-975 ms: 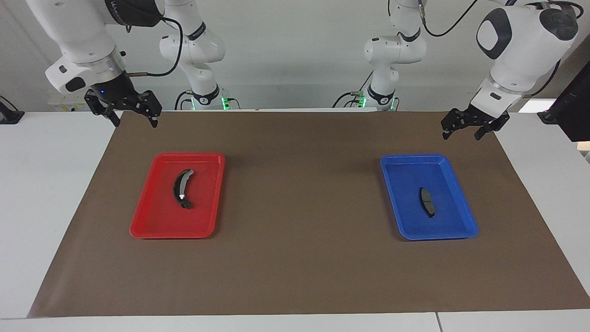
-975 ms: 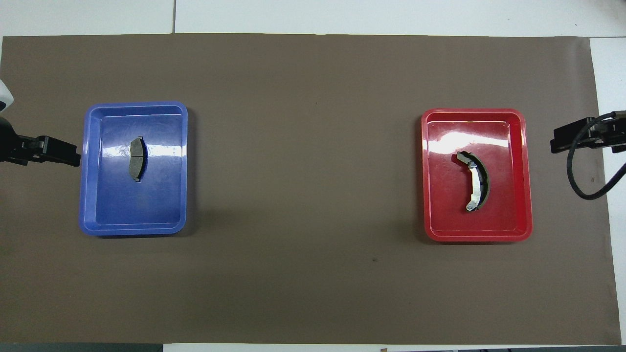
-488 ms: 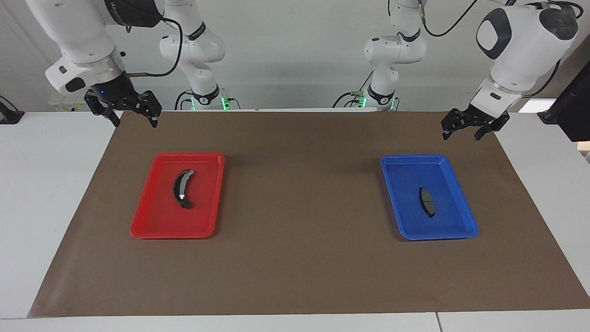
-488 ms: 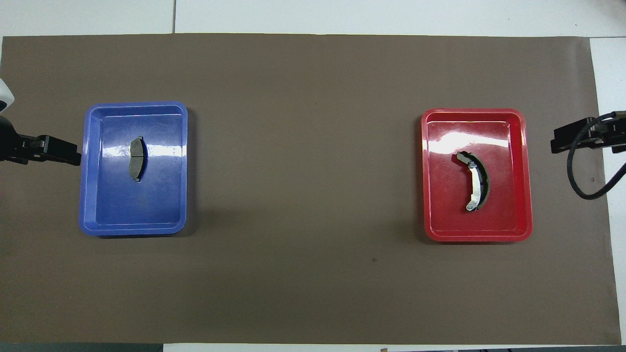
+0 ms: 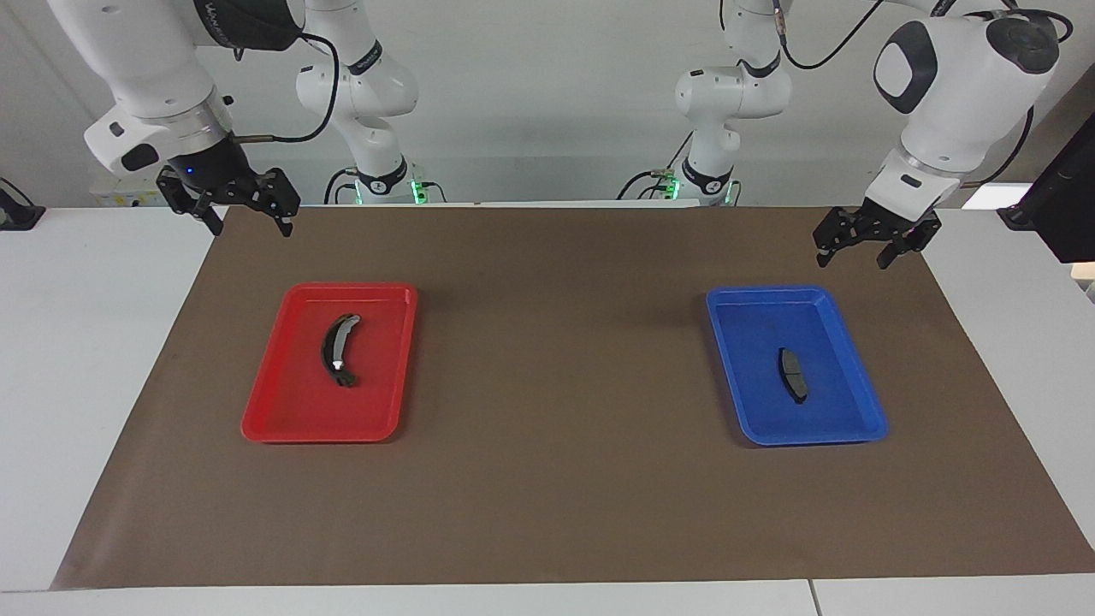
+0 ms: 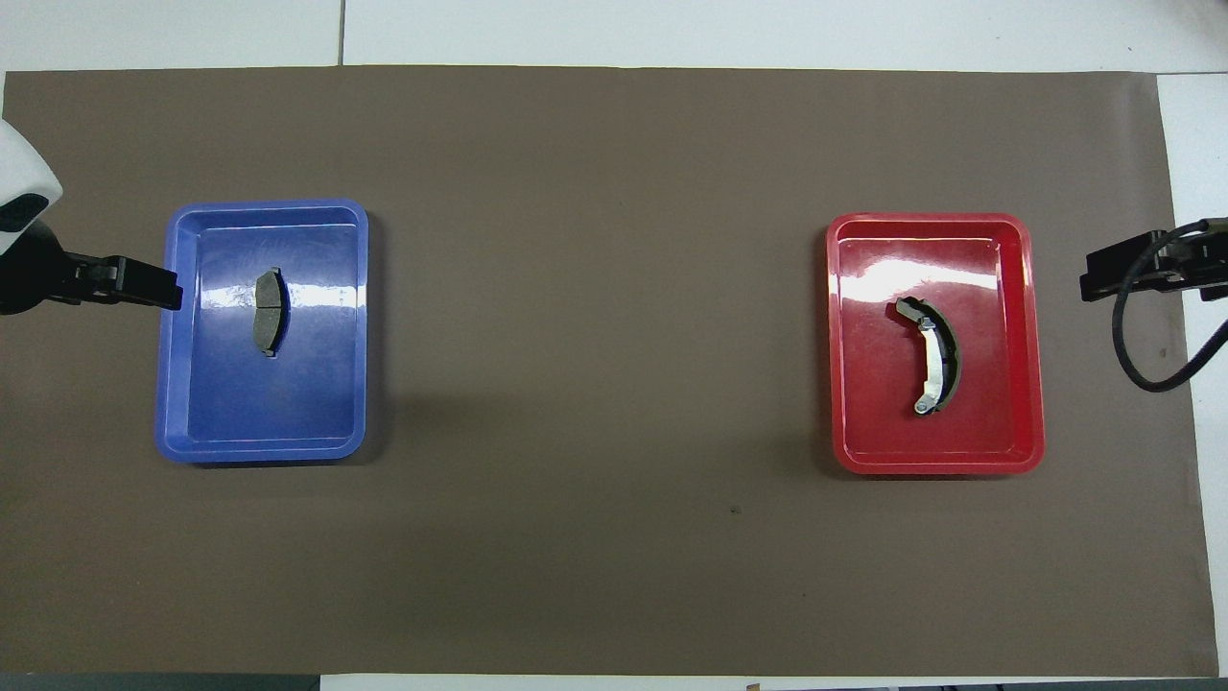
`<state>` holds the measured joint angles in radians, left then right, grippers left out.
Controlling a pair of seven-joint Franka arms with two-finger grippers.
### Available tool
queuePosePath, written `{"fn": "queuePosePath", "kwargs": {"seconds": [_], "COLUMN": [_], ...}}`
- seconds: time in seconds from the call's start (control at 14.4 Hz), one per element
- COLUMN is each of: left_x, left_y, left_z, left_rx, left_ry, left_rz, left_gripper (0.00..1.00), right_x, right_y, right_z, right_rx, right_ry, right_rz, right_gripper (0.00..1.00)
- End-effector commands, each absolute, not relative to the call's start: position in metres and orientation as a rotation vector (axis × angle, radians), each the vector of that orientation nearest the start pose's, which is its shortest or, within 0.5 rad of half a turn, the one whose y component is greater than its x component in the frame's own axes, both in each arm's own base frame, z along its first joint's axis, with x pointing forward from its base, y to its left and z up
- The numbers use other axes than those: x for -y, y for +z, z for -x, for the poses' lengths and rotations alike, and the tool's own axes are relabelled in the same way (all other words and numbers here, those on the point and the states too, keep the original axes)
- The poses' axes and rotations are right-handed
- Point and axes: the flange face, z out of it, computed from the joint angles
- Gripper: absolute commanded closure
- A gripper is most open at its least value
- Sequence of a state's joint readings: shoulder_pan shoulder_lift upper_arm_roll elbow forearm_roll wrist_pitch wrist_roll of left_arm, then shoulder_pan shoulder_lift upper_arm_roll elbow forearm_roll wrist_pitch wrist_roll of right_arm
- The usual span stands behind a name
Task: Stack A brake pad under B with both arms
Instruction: 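Reach the left gripper into the blue tray toward the small brake pad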
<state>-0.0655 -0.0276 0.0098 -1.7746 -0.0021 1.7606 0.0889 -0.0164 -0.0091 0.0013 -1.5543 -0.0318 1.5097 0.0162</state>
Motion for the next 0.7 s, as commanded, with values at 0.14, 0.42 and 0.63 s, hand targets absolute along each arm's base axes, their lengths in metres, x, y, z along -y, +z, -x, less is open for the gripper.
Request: {"fn": "queuePosePath", "kwargs": {"seconds": [0.14,0.42,0.63], "left_x": [0.028,0.029,0.028], "left_y": [0.471,0.391,0.339], "left_z": [-0.572,-0.587,-0.578], "left_rx": [-0.218,-0.224,-0.225], "left_ry": [-0.070,-0.118,-0.153], "left_rz": [3.129,3.125,3.123], "left_gripper": [0.01,0.01,0.03], "right_x": [0.016,0.012,0.009], "right_y": [0.631,0.618,0.572], "right_z": [-0.542,-0.537,-0.521], "right_rx": [-0.033,-0.019,0.006], "right_ry": [0.059,0.030,-0.063], "right_rz": [3.171,3.171,3.171], "right_gripper": [0.00,0.00,0.00]}}
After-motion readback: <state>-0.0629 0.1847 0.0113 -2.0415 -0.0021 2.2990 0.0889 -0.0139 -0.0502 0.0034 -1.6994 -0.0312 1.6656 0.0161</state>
